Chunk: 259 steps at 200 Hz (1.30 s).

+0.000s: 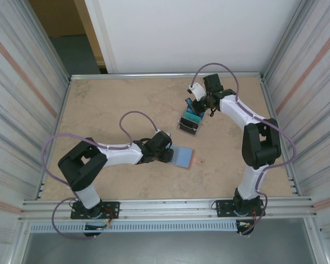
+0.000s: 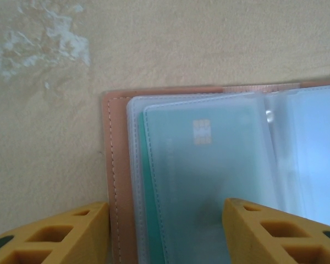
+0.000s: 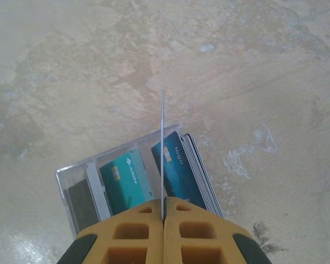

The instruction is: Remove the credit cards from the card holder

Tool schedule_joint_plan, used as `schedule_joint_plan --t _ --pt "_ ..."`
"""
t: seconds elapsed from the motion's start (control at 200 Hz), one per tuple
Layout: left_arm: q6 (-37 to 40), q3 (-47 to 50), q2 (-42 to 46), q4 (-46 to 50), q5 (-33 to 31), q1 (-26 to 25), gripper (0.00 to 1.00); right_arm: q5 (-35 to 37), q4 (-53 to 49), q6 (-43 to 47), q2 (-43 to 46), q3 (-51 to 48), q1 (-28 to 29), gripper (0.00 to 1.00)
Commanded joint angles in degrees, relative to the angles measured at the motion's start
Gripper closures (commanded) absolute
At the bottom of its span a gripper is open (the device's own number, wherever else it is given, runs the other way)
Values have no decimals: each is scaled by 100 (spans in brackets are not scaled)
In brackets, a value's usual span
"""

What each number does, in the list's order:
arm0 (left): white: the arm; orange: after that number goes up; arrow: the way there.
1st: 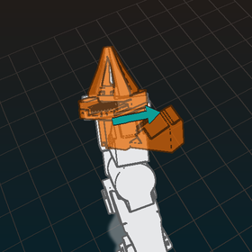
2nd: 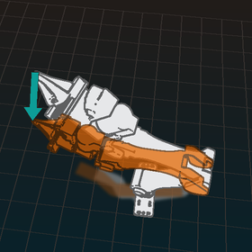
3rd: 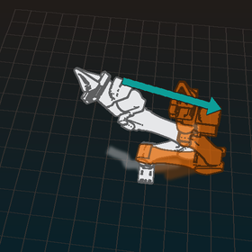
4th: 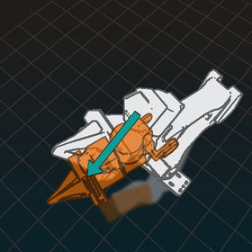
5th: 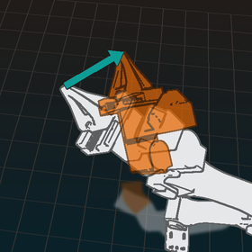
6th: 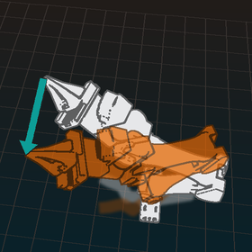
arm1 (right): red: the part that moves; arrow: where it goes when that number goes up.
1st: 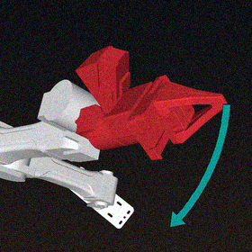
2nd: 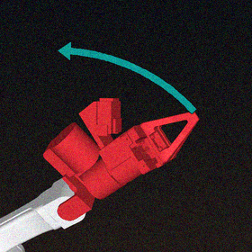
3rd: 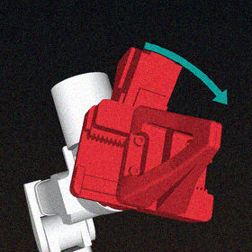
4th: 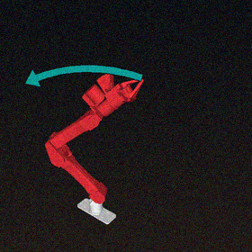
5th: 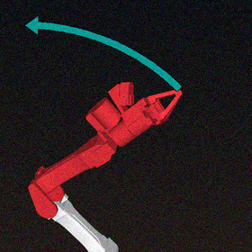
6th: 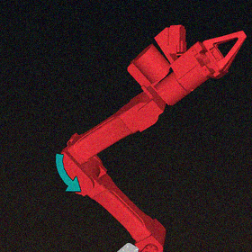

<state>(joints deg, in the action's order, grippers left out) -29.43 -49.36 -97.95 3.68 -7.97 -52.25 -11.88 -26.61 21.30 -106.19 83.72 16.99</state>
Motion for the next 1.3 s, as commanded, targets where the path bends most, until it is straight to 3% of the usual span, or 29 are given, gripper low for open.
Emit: schedule_joint_plan --t 0.0,0.366,1.102,1.258,1.293 --pt "-277 152 58 123 87 -116 44 142 -121 300 -156 179 -21 100" --pt "-611 361 298 199 -83 -226 44 370 -250 598 -151 206 -38 100" --pt "-548 367 791 451 -405 -224 42 809 -792 1104 -402 351 3 100" --pt "-515 355 834 526 -485 -224 42 967 -828 1075 -553 458 52 94" --pt "-502 357 848 537 -502 -224 42 1022 -813 1040 -576 485 58 87"
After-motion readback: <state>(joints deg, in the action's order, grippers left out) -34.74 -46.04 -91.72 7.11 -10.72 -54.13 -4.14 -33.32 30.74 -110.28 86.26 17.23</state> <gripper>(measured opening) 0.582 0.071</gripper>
